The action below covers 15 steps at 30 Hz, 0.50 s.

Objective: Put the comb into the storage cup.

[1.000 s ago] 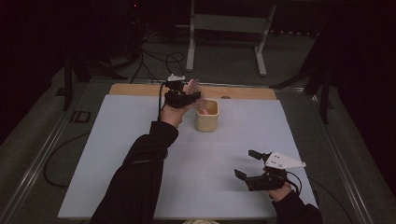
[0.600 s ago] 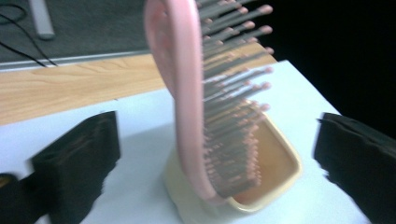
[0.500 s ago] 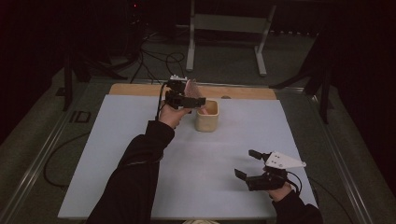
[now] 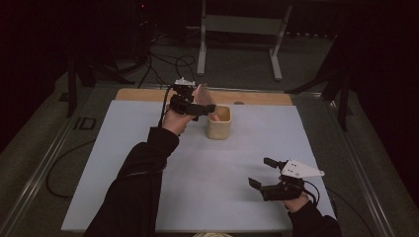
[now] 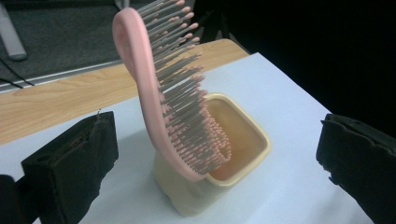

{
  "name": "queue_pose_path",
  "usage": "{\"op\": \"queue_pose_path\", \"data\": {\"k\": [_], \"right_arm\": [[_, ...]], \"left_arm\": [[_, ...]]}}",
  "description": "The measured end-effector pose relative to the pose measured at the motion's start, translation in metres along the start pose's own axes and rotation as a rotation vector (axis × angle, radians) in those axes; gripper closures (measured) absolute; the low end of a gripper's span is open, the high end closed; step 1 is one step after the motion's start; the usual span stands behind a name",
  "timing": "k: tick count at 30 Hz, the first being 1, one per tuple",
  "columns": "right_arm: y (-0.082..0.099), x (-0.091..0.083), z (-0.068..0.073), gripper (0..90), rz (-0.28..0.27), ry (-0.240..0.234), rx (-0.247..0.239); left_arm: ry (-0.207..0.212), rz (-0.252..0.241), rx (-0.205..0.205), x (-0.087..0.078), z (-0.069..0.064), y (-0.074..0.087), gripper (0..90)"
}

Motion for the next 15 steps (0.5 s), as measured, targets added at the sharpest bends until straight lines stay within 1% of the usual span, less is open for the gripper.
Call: {"op": "queue_pose_path", "data": {"k": [1,2,5,8,9,10,15], "right_arm": [[0.0,0.0,0.0,8.9,0.0,0.002,0.0],[0.0,0.001,0.0,8.9,0.002,0.0,-0.001],[0.0,0.001,-0.001,8.9,0.0,-0.003,-0.001],[0.0,0.001,-0.001,8.9,0.0,-0.002,0.002],[0.0,0.001,-0.001,8.9,0.0,-0.001,0.0],[0.0,0.0,-0.001,8.9,0.0,0.0,0.0],[0.0,0.001,0.0,8.9,0.003,-0.004,-0.003]], "left_arm": [[0.008,-0.001,0.004,-0.002,0.0,-0.001,0.0],[0.005,-0.001,0.01,-0.004,0.0,-0.001,0.0],[0.018,-0.005,0.017,-0.009,0.0,-0.004,0.0],[0.033,-0.013,0.032,-0.016,-0.001,-0.007,0.0],[0.044,-0.017,0.036,-0.018,-0.002,-0.008,0.0],[0.041,-0.017,0.043,-0.021,-0.002,-0.008,0.0],[0.079,-0.015,0.06,-0.029,-0.004,-0.007,0.0]]}}
Point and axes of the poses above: each handheld gripper's, and its own axes: x roughly forward along the jaws, y roughly out of its underside, z roughly to its left, the point moved 10 cm from there along x, roughly forward along the jaws, and after that the axes turned 5 degrees about -z, right-handed, at the moved point
